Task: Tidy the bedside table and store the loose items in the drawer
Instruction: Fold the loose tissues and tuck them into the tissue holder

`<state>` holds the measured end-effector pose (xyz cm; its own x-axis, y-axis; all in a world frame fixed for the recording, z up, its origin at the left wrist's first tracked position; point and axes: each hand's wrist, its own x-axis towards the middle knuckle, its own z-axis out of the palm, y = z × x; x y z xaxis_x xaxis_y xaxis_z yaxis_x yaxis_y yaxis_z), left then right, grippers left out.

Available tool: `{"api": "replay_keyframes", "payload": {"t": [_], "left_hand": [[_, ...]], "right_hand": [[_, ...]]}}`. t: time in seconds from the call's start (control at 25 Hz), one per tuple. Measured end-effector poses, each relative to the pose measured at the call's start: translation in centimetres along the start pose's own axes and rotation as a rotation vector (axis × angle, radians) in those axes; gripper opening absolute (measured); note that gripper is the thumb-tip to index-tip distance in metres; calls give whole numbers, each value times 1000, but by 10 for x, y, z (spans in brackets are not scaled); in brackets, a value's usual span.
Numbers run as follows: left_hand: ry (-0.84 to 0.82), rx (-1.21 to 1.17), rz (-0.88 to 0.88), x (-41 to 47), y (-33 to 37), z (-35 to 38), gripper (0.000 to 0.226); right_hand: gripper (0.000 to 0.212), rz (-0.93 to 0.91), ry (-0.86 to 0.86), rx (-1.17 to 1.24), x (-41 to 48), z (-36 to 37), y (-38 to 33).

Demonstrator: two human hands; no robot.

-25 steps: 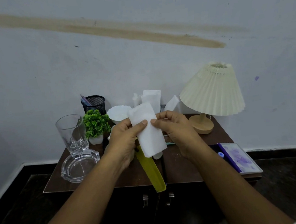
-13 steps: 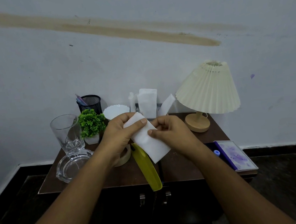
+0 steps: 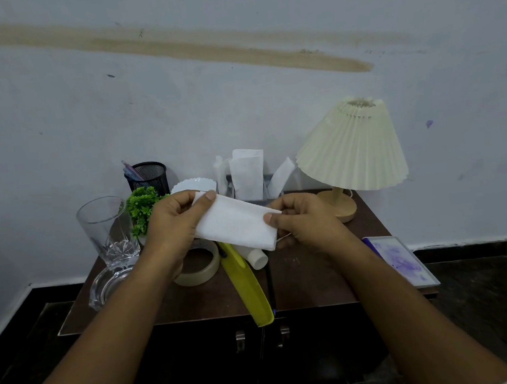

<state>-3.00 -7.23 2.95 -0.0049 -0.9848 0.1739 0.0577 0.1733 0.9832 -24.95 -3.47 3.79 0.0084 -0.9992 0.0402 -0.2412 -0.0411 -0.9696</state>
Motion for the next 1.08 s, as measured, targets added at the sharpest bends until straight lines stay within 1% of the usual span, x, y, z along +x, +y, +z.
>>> {"api": "replay_keyframes", "payload": {"t": [0.12,0.2,0.28,0.32,0.4,0.48,0.52,0.6,0.68,0.8,0.88,0.92,0.96,1.04,1.08], "left_hand": [[-68,6,-34,1,-1,1,11],[-104,14,-55,0,-2,2,12],[-82,-16,-72,2,-4,3,11],[-74,-27,-78,2,-4,3,10],[-74,-21,-68,3,-5,3,10],[-78,-43,-63,2,-4,3,16],[-95,-72,-87,1,-3,4,21],[-144,-189,-196,-2,-2,9,31],[-157,-333,-290,-3,-2,14,35],[-194,-481,-324,-7,-2,26,40],[-196,-444,-293,-9,-4,34,36],[-171,-376,-264,-10,-5,38,33],[-126,-302,-232,-10,-8,39,30],[-49,-181,-152,-6,-9,36,24],[-43,-105,-100,-3,-9,33,24]], "right_hand": [[5,10,80,169,0,1,-2],[15,41,98,267,1,-1,-2],[25,82,66,300,0,1,-2],[25,86,58,293,0,2,-2],[18,73,95,287,1,4,-2],[17,74,133,332,1,3,-3],[18,86,137,369,1,4,-4],[21,124,127,461,1,9,-4],[23,162,111,572,0,17,-4],[30,180,92,774,1,30,-2],[32,188,74,866,3,35,0],[31,194,64,846,3,37,0],[29,188,68,756,2,38,0],[28,90,149,385,5,32,-3],[30,13,195,196,7,26,-5]]}}
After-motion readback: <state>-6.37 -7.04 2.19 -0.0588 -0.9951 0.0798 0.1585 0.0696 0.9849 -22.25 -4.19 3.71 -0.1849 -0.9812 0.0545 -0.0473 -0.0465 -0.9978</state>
